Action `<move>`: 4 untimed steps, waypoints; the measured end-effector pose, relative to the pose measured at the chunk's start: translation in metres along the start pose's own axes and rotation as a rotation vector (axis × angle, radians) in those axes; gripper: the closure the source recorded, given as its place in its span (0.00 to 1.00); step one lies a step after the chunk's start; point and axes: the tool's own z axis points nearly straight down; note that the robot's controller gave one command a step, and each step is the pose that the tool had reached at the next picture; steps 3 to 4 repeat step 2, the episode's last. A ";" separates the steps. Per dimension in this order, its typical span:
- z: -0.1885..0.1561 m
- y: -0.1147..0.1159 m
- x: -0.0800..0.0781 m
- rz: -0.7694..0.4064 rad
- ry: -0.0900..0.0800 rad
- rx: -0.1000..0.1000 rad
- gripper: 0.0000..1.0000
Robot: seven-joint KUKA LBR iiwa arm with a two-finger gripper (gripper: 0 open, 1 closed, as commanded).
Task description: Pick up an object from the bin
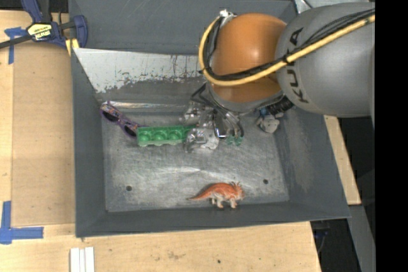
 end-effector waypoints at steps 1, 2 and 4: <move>-0.015 -0.015 0.013 -0.023 0.028 0.003 1.00; -0.076 -0.009 0.014 -0.187 0.018 0.002 1.00; -0.076 -0.009 0.014 -0.187 0.018 0.002 1.00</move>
Offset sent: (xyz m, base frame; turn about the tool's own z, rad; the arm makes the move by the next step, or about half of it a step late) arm -0.0207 -0.0011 0.1238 -0.3380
